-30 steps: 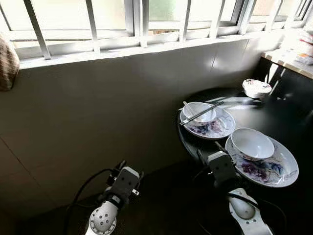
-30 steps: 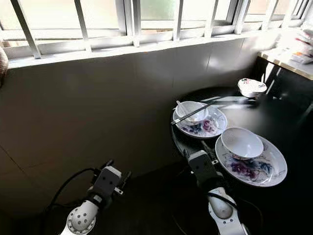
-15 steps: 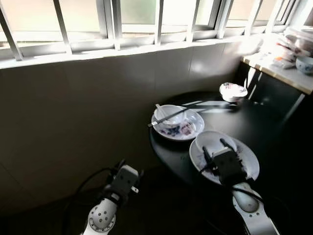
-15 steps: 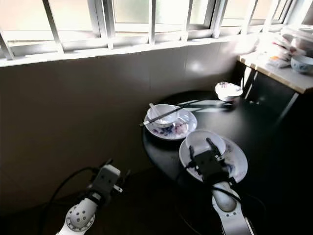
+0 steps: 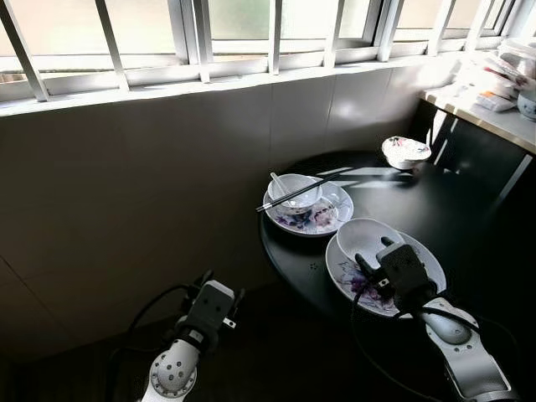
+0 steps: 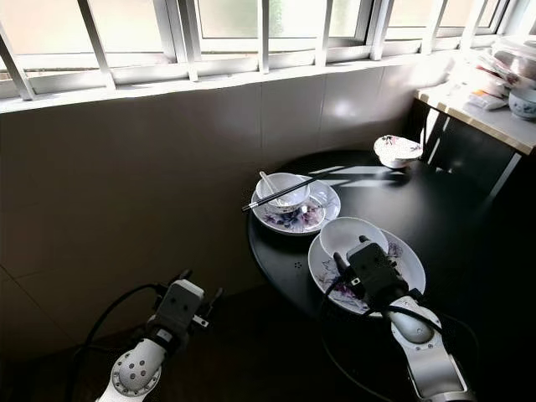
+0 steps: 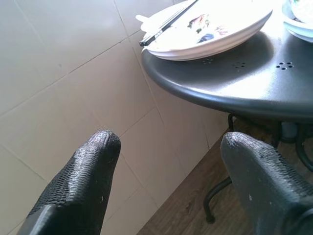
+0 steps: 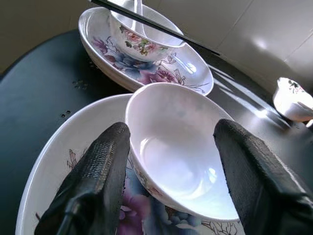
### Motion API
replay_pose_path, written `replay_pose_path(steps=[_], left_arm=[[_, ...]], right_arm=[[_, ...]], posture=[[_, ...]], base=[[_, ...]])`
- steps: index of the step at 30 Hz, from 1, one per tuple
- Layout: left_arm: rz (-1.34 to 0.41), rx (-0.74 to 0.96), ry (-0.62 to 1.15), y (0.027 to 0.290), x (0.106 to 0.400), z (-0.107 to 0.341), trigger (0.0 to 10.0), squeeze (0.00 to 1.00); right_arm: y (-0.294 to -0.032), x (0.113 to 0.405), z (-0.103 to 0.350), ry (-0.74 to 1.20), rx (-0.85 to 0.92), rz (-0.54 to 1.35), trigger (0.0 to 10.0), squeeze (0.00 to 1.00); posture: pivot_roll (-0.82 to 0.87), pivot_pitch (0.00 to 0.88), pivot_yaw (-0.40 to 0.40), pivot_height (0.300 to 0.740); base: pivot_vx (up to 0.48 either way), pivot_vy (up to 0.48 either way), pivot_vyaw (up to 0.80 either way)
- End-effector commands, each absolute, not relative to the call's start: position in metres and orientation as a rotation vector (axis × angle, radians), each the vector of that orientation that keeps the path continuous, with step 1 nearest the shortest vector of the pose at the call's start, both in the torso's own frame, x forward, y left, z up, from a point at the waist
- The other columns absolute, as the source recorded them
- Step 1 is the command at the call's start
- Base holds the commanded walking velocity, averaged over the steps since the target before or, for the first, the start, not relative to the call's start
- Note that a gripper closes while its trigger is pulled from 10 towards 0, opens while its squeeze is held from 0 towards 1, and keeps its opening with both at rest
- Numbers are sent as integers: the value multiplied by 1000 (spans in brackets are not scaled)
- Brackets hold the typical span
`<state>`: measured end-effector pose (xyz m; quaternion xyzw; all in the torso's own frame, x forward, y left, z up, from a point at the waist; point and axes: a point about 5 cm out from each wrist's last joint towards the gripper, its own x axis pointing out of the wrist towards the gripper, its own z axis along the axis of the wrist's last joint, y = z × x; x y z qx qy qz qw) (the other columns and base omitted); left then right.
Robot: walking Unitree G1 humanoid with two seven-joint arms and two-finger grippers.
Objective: Kitchen organization
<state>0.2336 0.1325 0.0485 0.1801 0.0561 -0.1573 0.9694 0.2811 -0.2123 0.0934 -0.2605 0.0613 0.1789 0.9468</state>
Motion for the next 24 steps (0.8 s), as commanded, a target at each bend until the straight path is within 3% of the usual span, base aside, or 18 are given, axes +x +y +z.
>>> replay_pose_path(steps=[1,11,24], left_arm=[[-322,364,124,132,235,48,10000,0],[-320,358,124,130,237,47,10000,0],[-313,352,127,130,237,46,10000,0]], right_arm=[[-216,284,94,148,-554,417,10000,0],[-240,303,96,259,-639,547,10000,0],[-252,312,84,379,-653,619,10000,0]], posture=[[-10,0,-23,740],[0,0,-32,740],[22,0,-44,740]], base=[[0,0,0],[0,0,0],[0,0,0]])
